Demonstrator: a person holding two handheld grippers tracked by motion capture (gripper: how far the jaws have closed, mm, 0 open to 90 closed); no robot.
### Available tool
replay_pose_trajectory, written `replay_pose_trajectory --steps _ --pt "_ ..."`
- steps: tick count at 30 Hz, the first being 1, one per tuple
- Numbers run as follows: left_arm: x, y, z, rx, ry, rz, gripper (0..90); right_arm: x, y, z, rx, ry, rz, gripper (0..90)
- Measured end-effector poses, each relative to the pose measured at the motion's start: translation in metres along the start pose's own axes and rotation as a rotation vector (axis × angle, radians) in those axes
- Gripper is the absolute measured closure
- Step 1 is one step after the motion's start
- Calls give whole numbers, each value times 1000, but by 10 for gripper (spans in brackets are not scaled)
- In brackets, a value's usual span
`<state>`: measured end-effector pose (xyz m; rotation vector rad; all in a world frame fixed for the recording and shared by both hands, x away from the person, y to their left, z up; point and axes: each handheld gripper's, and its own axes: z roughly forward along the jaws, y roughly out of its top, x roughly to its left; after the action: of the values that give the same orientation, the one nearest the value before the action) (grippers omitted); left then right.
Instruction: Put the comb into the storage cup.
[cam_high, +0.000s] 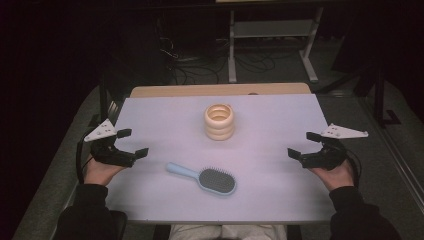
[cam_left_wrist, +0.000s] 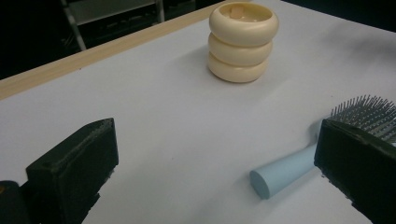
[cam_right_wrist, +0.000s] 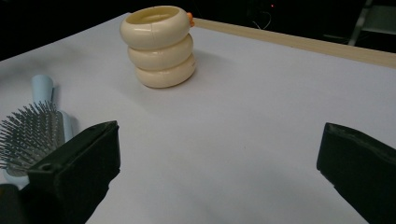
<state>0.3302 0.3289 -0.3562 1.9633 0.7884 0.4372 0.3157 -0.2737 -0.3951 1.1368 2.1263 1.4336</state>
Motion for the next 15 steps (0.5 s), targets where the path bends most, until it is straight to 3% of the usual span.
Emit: replay_pose_trajectory --steps 15 --pt "-6 26 10 29 -36 63 0 1 0 1 4 5 -5 0"
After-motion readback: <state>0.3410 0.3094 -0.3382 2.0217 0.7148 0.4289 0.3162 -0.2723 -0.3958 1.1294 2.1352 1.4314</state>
